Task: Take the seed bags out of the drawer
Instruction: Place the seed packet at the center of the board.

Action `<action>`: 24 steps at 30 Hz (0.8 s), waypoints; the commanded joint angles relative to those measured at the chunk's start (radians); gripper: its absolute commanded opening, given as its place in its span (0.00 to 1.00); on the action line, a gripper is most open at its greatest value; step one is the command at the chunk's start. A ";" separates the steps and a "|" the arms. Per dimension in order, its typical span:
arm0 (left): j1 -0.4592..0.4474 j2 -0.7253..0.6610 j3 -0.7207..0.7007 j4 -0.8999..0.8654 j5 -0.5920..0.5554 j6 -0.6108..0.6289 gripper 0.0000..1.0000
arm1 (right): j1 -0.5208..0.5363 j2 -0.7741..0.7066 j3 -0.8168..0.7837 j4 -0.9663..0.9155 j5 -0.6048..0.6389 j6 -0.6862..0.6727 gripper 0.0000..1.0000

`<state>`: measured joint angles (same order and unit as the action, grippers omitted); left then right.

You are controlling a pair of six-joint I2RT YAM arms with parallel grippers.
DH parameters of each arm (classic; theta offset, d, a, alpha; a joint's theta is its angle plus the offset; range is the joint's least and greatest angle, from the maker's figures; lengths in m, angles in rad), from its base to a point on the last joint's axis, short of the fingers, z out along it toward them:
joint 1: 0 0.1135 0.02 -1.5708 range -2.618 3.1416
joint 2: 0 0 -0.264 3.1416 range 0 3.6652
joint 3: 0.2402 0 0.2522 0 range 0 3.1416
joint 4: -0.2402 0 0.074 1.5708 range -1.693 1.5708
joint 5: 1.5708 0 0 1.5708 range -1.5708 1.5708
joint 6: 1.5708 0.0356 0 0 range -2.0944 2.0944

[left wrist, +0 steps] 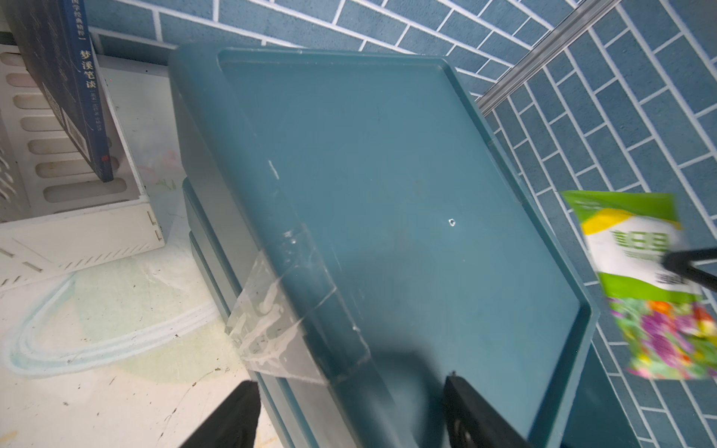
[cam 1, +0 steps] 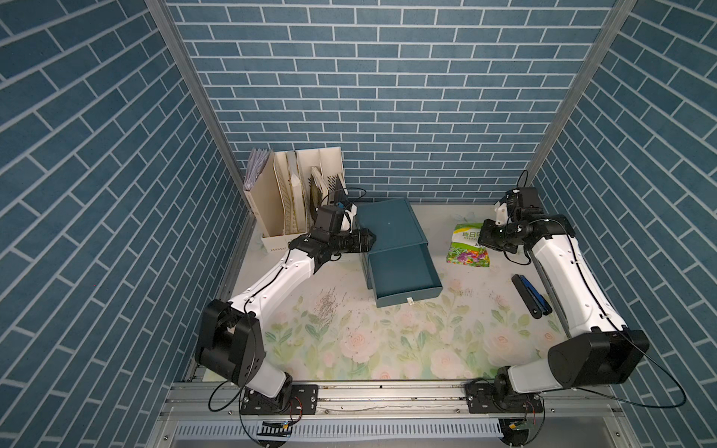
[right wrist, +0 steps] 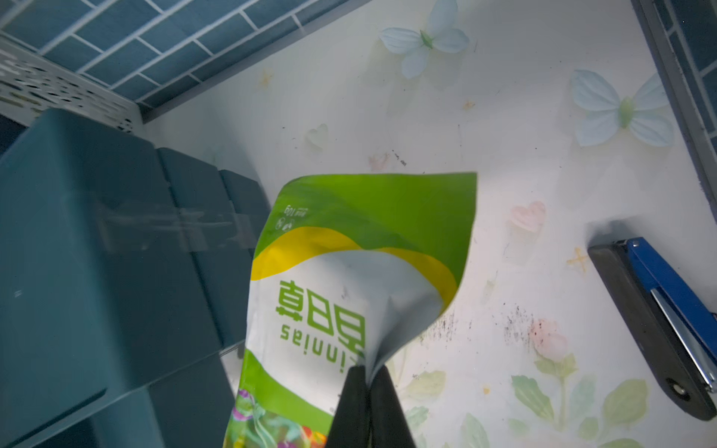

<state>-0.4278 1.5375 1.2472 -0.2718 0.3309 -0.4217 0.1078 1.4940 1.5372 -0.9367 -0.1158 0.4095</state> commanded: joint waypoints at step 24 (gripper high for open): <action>0.011 0.048 -0.015 -0.125 -0.067 0.037 0.78 | -0.073 0.611 0.132 0.251 0.122 -0.130 0.00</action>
<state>-0.4267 1.5448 1.2545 -0.2722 0.3283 -0.4141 0.0414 2.0720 1.6413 -0.6758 -0.0296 0.3153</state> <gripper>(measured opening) 0.783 0.071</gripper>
